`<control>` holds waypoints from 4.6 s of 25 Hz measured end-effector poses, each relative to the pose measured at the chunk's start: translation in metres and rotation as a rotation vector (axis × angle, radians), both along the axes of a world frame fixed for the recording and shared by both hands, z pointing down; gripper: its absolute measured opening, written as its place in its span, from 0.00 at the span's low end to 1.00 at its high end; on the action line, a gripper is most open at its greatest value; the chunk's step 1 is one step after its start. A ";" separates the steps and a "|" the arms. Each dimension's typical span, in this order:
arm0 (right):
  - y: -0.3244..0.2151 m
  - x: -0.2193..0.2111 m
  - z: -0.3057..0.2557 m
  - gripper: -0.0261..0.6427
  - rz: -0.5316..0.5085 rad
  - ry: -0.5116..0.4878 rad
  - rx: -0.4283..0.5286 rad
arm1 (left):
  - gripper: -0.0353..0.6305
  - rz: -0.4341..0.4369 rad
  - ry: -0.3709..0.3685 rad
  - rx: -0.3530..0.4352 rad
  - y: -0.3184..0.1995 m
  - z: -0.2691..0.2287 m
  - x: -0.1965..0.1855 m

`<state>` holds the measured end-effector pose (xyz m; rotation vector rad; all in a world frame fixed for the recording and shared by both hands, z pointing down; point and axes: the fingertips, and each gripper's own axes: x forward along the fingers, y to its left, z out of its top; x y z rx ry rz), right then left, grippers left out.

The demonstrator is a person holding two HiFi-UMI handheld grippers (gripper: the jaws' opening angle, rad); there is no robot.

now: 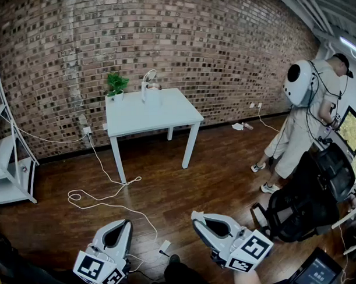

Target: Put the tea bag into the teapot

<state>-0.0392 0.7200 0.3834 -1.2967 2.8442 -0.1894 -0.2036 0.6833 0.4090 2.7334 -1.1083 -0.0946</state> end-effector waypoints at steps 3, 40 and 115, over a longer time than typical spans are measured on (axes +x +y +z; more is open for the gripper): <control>-0.033 0.009 0.001 0.10 0.013 -0.024 0.008 | 0.06 -0.004 -0.007 0.002 -0.036 -0.003 0.009; -0.443 0.047 -0.016 0.10 0.024 -0.051 0.003 | 0.06 0.070 -0.078 0.019 -0.452 -0.022 0.079; -1.052 0.082 0.057 0.10 -0.236 0.228 -0.188 | 0.06 -0.067 -0.087 -0.044 -0.973 -0.008 0.143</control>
